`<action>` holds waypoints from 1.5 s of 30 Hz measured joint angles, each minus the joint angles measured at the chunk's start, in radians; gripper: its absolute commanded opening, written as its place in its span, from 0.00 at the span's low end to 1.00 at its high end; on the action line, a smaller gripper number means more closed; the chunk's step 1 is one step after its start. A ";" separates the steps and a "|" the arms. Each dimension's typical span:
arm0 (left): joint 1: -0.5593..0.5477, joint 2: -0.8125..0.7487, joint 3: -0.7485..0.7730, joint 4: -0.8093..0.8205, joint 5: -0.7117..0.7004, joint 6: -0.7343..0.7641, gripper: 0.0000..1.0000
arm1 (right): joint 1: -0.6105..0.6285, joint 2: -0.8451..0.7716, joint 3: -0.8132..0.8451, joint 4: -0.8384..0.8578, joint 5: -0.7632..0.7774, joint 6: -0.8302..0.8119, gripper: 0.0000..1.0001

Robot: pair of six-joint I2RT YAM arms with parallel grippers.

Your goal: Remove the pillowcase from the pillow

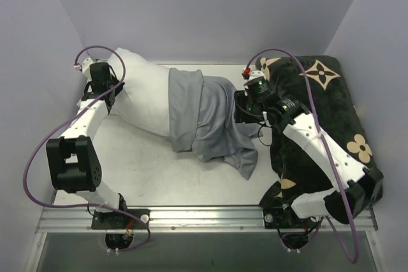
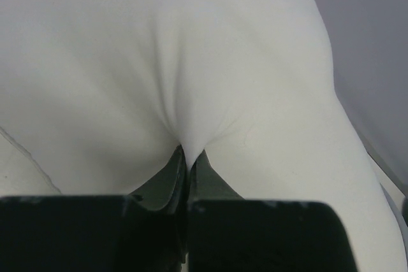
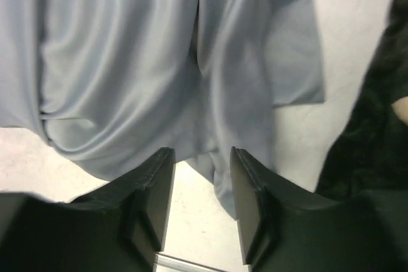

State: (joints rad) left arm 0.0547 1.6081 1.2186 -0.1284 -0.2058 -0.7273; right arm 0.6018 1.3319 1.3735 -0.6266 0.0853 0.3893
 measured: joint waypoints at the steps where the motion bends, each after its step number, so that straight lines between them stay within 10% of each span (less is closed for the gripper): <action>1: -0.001 0.000 -0.003 0.003 -0.001 0.000 0.00 | 0.002 0.012 -0.035 0.023 -0.013 0.005 0.56; 12: -0.013 -0.001 -0.026 0.037 -0.020 -0.001 0.00 | 0.160 0.125 -0.198 0.336 -0.100 0.069 0.77; 15: -0.014 -0.001 -0.027 0.040 -0.023 0.000 0.00 | 0.157 0.168 -0.206 0.394 -0.098 0.117 0.68; 18: -0.014 -0.002 -0.028 0.042 -0.022 0.000 0.00 | 0.156 0.202 -0.229 0.449 -0.092 0.169 0.32; 23: -0.014 -0.003 -0.028 0.042 -0.018 -0.001 0.00 | 0.157 0.152 -0.323 0.498 -0.053 0.247 0.00; 45: 0.028 0.013 0.076 -0.121 0.227 -0.037 0.00 | -0.417 -0.480 -0.489 0.264 -0.208 0.256 0.00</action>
State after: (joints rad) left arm 0.0830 1.6215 1.2949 -0.2489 0.0216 -0.7647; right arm 0.1848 0.8520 0.8841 -0.3626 -0.1230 0.6456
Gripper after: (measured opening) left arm 0.022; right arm 0.033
